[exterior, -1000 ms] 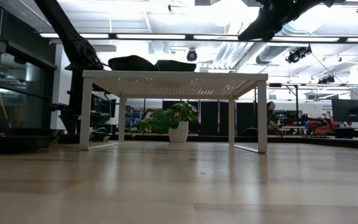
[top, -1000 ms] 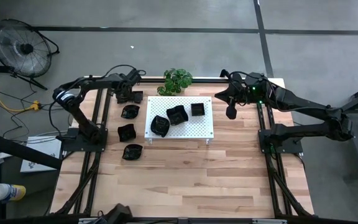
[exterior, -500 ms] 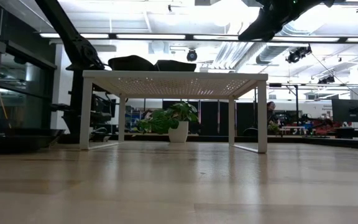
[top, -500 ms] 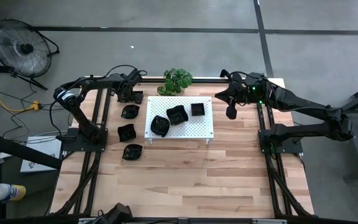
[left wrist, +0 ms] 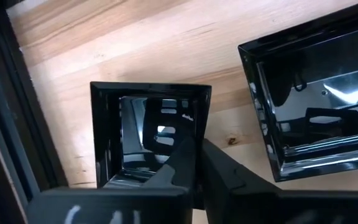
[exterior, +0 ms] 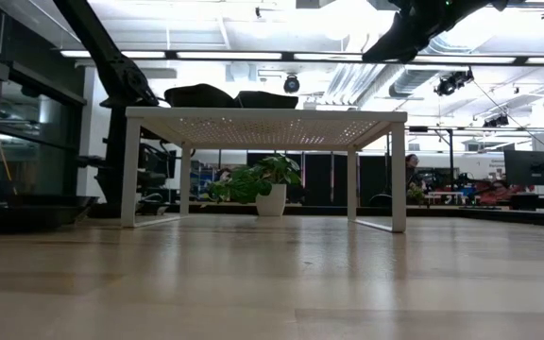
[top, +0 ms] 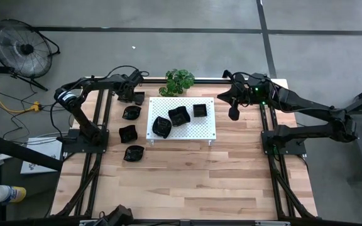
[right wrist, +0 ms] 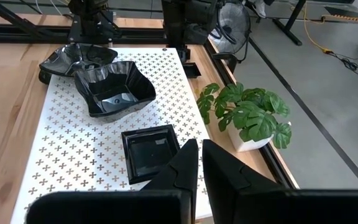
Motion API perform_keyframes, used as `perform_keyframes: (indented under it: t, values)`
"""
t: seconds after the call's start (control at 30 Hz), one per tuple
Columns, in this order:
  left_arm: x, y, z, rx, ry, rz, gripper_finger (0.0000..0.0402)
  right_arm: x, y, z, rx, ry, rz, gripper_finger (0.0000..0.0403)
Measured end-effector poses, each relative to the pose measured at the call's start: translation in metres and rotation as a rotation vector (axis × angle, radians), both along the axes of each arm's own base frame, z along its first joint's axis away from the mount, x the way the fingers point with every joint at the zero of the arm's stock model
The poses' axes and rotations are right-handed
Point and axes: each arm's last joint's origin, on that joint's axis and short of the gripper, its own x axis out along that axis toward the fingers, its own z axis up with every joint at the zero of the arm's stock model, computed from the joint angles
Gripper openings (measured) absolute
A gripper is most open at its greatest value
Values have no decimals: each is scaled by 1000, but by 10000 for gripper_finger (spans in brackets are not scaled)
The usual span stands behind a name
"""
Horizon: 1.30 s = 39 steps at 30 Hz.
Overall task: Pick & Place Mini shaped plates
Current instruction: Stack the square plate on top of the square plates on the shelf
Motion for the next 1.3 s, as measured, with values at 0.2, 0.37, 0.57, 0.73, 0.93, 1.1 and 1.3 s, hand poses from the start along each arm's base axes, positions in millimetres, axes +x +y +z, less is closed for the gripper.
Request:
perform_keyframes:
  t: [0.2,0.37,0.57,0.73,0.93,1.1,1.3]
  values:
    - [0,0,0,-5,12,-25,4,-1,0,-2,7,16,0,19]
    - [-1,-1,3,-1,14,-51,4,-1,1,-2,20,23,-4,20]
    - [-4,-5,22,69,7,-71,4,-1,1,-3,23,26,-5,17]
    - [-4,-9,36,122,-1,-128,4,-1,1,-3,28,25,-7,20]
    - [-1,-17,52,161,-4,-265,4,-1,1,-3,32,29,-9,18]
    - [2,-28,67,206,14,-437,4,-2,1,-4,34,35,-9,18]
    - [-5,-40,93,302,19,-555,4,-2,1,-4,33,34,-8,20]
